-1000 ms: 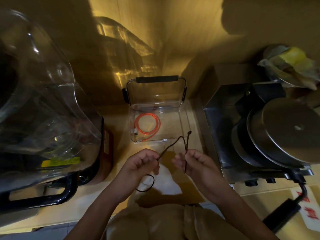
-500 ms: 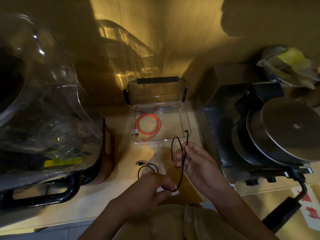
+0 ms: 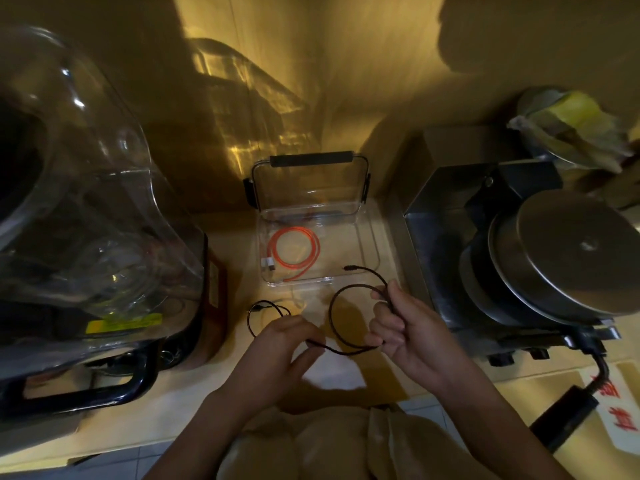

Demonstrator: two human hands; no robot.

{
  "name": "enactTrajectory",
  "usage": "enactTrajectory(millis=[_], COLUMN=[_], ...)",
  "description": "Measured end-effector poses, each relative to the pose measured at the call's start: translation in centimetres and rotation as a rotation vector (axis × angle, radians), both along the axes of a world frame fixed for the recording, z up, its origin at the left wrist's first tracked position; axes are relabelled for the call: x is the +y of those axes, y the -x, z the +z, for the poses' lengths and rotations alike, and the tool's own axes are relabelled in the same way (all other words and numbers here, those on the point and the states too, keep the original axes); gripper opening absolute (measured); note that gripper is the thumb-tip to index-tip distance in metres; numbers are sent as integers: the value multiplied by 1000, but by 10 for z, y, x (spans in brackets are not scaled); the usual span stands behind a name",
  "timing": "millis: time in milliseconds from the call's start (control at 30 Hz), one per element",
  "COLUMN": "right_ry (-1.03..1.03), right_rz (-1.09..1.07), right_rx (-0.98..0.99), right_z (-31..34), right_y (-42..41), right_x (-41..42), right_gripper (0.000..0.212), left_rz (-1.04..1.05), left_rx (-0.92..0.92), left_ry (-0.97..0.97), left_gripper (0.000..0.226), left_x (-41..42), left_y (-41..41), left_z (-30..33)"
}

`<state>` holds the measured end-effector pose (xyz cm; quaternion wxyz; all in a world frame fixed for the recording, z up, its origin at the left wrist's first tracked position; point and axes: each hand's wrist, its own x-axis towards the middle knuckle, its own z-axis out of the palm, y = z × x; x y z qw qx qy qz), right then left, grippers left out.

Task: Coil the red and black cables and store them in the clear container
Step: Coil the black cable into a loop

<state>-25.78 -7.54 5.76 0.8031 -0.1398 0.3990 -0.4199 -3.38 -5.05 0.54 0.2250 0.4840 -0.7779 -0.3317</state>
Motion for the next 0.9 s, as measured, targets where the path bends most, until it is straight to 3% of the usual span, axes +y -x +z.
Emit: enactTrajectory(millis=[167, 300, 467, 567, 700, 900], right_ry=[-13, -26, 14, 18, 36, 99], right_rz=[56, 67, 283, 440, 500, 436], right_rx=[87, 166, 346, 381, 427, 437], right_z=[6, 9, 11, 16, 21, 24], right_y=[2, -1, -2, -5, -9, -4], right_x=[2, 3, -2, -8, -18, -24], right_gripper=[35, 40, 40, 39, 39, 35], left_rz=[34, 86, 357, 206, -67, 33], left_rx=[49, 68, 297, 317, 352, 590], left_ry=[7, -40, -6, -162, -386, -847], left_gripper=[6, 22, 21, 34, 27, 30], left_x=[-3, -2, -19, -37, -47, -42], left_y=[2, 2, 12, 19, 28, 29], left_z=[5, 6, 30, 46, 54, 57])
